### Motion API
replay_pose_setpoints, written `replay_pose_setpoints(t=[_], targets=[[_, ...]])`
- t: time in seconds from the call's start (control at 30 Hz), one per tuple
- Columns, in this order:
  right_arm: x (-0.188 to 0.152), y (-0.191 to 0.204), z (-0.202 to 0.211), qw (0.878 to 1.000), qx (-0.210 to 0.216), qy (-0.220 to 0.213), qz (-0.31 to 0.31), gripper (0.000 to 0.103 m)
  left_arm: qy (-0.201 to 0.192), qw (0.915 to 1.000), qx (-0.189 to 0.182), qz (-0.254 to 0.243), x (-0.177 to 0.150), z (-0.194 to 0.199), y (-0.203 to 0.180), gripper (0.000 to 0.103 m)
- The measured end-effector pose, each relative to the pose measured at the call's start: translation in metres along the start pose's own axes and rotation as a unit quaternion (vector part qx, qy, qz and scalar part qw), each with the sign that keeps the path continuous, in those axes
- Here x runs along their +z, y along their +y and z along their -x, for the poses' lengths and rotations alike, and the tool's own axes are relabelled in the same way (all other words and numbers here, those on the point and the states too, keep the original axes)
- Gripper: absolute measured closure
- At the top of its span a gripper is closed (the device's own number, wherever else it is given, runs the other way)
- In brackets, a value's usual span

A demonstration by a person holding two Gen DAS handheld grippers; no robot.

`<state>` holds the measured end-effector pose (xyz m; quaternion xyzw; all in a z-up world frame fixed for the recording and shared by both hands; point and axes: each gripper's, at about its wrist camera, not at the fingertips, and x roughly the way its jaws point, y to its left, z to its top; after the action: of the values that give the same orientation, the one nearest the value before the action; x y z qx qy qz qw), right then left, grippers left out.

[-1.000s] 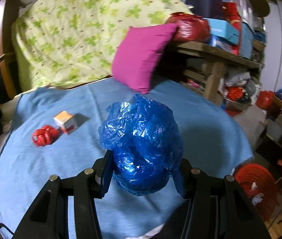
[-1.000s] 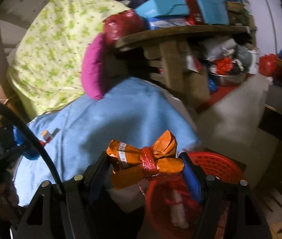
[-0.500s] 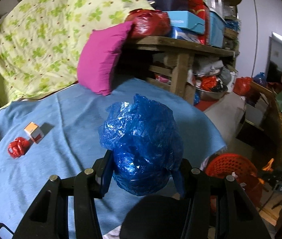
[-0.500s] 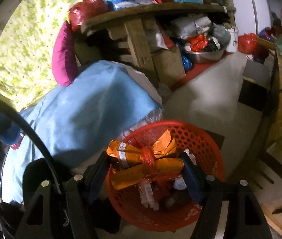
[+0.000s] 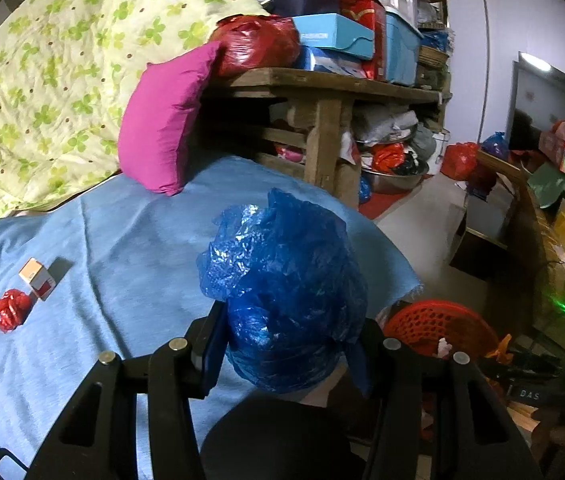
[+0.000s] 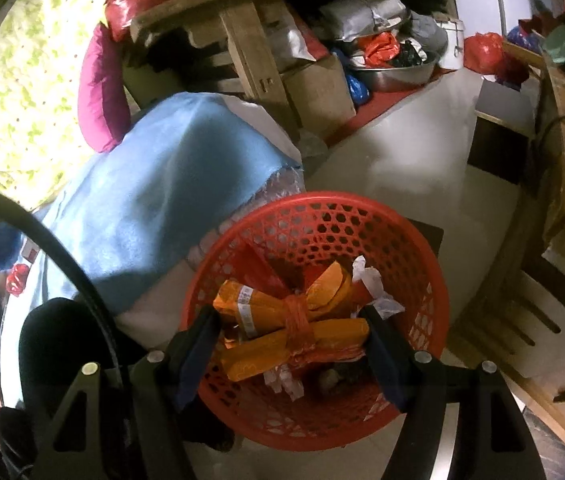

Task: Collect trash
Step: 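Lower the orange package into the basket and open the right tool, then lower the blue plastic bag into the basket and open the left tool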

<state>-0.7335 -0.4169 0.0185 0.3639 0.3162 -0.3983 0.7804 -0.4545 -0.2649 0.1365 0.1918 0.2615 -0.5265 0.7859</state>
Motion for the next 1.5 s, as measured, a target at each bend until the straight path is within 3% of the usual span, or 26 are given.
replay_pose_setpoints(t=[0.3,0.53,0.83,1.1,1.27,1.43,1.5], targets=[[0.003,-0.009,0.010,1.000,0.000,-0.022,-0.018,0.025,0.001,0.9995,-0.025,-0.019,0.005,-0.001,-0.021,0.050],[0.009,-0.014,0.036,0.997,-0.018,-0.068,-0.027,0.025,0.017,0.9958,-0.084,-0.033,0.008,-0.008,-0.049,0.050],[0.007,-0.029,0.054,0.994,-0.025,-0.093,-0.047,0.025,0.062,0.9829,-0.159,-0.069,0.001,-0.029,-0.099,0.050],[-0.005,-0.046,0.052,0.994,-0.027,-0.084,-0.064,0.025,0.108,0.9689,-0.200,-0.098,-0.004,-0.054,-0.134,0.049],[-0.007,-0.057,0.057,0.992,-0.029,-0.091,-0.076,0.025,0.123,0.9639,-0.207,-0.114,-0.003,-0.066,-0.154,0.048],[-0.007,-0.064,0.059,0.992,-0.032,-0.093,-0.082,0.025,0.134,0.9632,-0.198,-0.124,0.004,-0.078,-0.166,0.030],[-0.008,-0.065,0.059,0.992,-0.032,-0.092,-0.084,0.025,0.133,0.9641,-0.195,-0.121,0.006,-0.077,-0.164,0.028]])
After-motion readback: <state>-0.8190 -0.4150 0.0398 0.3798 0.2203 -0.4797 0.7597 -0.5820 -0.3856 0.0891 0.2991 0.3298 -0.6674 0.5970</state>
